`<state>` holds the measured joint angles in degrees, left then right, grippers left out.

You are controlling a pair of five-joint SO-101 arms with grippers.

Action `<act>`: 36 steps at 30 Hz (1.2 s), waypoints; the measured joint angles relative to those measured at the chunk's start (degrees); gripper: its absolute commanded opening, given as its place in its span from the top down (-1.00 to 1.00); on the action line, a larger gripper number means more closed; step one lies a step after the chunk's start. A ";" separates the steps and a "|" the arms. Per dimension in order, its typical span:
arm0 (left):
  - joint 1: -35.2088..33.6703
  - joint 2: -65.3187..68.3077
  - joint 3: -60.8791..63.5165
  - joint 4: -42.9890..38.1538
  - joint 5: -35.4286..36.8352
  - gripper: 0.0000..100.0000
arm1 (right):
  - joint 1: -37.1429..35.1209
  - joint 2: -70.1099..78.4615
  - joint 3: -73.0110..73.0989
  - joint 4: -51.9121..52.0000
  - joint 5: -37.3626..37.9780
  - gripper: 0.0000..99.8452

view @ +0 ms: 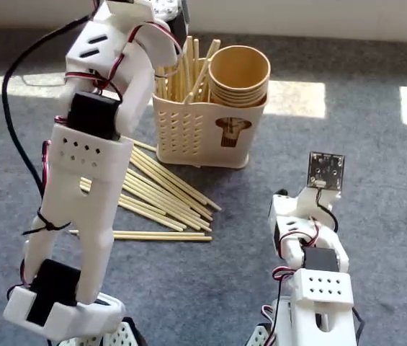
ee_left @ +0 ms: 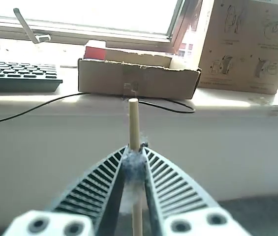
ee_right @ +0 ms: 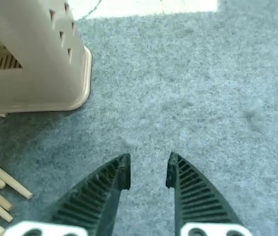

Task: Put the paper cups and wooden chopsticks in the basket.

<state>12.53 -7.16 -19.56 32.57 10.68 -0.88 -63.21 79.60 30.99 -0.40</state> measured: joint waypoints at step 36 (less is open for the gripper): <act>-22.86 -5.45 12.92 13.01 -2.02 0.75 | 0.00 0.00 2.46 -3.96 0.00 0.73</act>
<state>-10.33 -12.62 -6.64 45.58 8.66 -0.88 -63.21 82.07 27.03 -0.40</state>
